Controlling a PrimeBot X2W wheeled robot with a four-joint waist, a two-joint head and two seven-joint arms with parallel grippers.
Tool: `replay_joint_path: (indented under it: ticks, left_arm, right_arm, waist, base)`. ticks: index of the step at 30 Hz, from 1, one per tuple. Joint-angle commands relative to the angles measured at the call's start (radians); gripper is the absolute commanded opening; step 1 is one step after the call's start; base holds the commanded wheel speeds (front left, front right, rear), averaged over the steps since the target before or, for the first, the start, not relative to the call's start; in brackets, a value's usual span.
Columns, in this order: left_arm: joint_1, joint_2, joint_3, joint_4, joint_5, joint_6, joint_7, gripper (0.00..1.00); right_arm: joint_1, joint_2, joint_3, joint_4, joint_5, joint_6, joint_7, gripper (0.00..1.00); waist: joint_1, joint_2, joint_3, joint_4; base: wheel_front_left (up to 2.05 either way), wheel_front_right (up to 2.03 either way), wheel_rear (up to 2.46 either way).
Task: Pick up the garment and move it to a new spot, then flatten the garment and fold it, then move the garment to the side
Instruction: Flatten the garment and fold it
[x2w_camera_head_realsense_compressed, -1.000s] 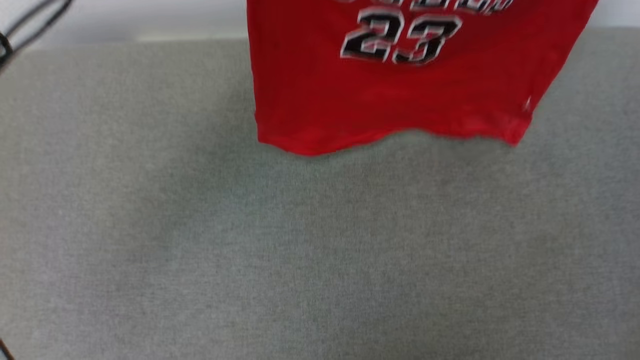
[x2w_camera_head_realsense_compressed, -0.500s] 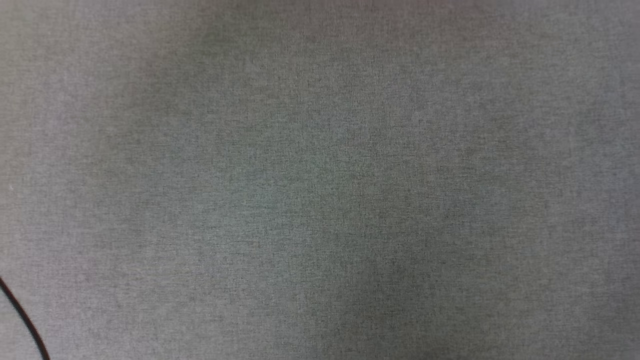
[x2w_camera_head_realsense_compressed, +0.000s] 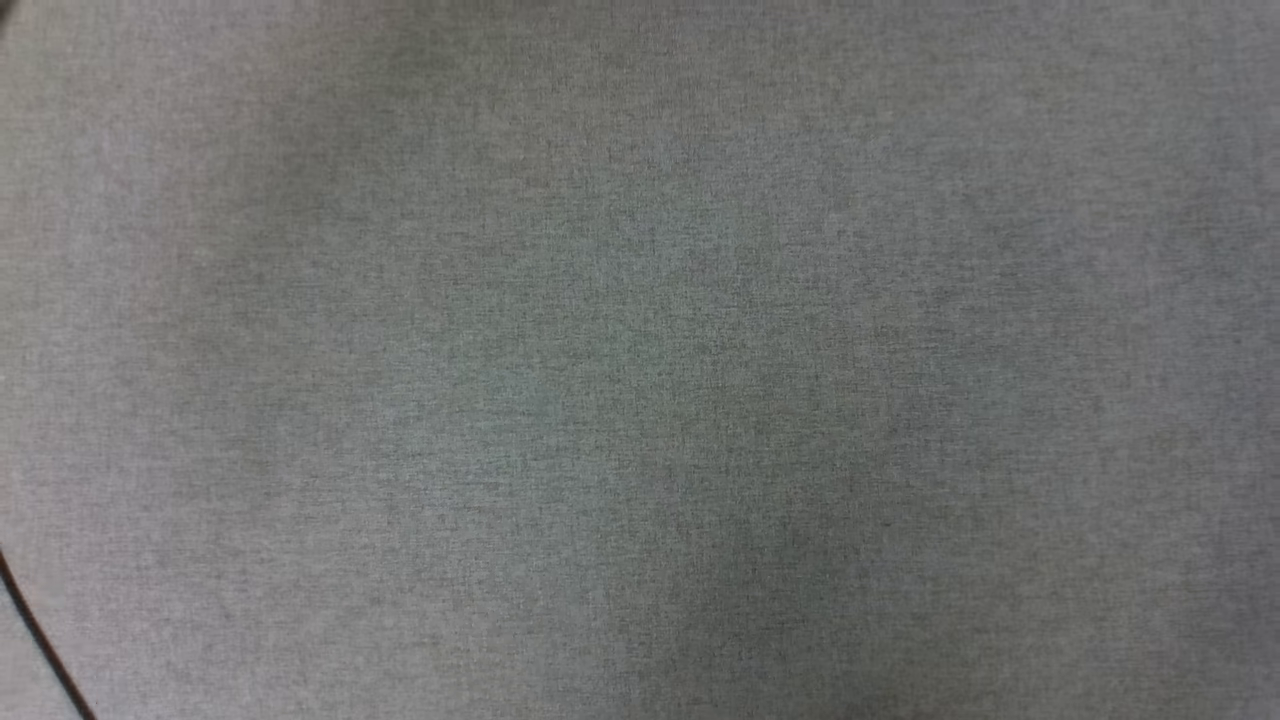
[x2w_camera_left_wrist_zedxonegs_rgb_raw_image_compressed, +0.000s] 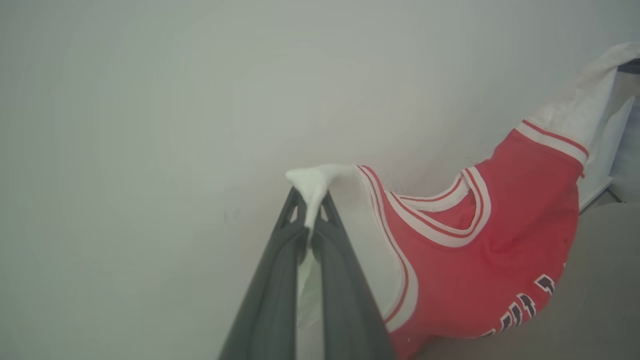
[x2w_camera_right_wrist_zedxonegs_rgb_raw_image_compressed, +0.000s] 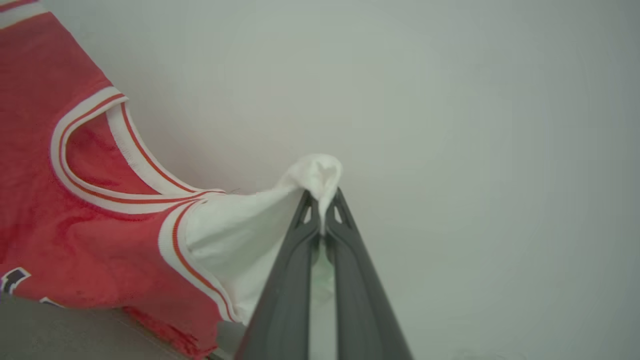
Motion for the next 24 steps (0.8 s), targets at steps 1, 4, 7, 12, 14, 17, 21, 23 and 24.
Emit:
replay_joint_path:
  ticks: [1,4,7,12,14,17,21,23,24]
  left_arm:
    - [0.034,0.016,-0.008,-0.007,-0.005,-0.001,-0.009,0.0]
    - [0.126,0.045,-0.035,-0.043,-0.038,-0.001,-0.036,0.0]
    - [0.239,0.066,-0.061,-0.075,-0.063,-0.001,-0.066,0.0]
    - [0.451,0.083,-0.09,-0.113,-0.105,0.013,-0.118,0.0]
    - [0.536,0.094,-0.1,-0.139,-0.116,0.033,-0.134,0.0]
    - [0.66,0.116,-0.108,-0.192,-0.136,0.06,-0.152,0.0]
    - [0.819,0.16,-0.117,-0.271,-0.163,0.096,-0.166,0.0]
    - [0.896,0.18,-0.123,-0.312,-0.177,0.115,-0.172,0.0]
    - [0.932,0.193,-0.125,-0.325,-0.183,0.118,-0.173,0.0]
  right_arm:
    - [0.029,0.004,0.011,0.007,0.01,-0.001,-0.01,0.0]
    - [0.104,0.015,0.051,0.005,0.062,-0.001,-0.039,0.0]
    - [0.195,0.01,0.112,-0.019,0.118,-0.001,-0.054,0.0]
    - [0.358,-0.002,0.193,-0.064,0.219,-0.001,-0.086,0.0]
    - [0.421,-0.01,0.207,-0.084,0.256,-0.001,-0.103,0.0]
    - [0.519,-0.022,0.232,-0.114,0.3,-0.001,-0.121,0.0]
    - [0.641,-0.054,0.267,-0.145,0.338,-0.001,-0.138,0.0]
    - [0.701,-0.074,0.281,-0.158,0.352,-0.001,-0.146,0.0]
    - [0.733,-0.087,0.288,-0.165,0.362,-0.001,-0.145,0.0]
  waist:
    - [-0.0002,0.0,-0.012,-0.002]
    - [-0.0002,0.0,-0.042,-0.004]
    - [-0.0002,0.0,-0.074,-0.003]
    - [-0.0002,0.0,-0.137,-0.008]
    - [-0.0002,0.0,-0.162,-0.012]
    - [-0.0002,0.0,-0.198,-0.019]
    - [-0.0002,0.0,-0.251,-0.026]
    - [-0.0002,0.0,-0.277,-0.027]
    - [-0.0002,0.0,-0.291,-0.028]
  base:
    - [0.0,0.0,0.0]
    - [0.0,0.0,0.0]
    - [0.0,0.0,0.0]
    - [0.0,0.0,0.0]
    - [0.0,0.0,0.0]
    - [0.0,0.0,0.0]
    - [0.0,0.0,0.0]
    - [0.0,0.0,0.0]
    - [0.0,0.0,0.0]
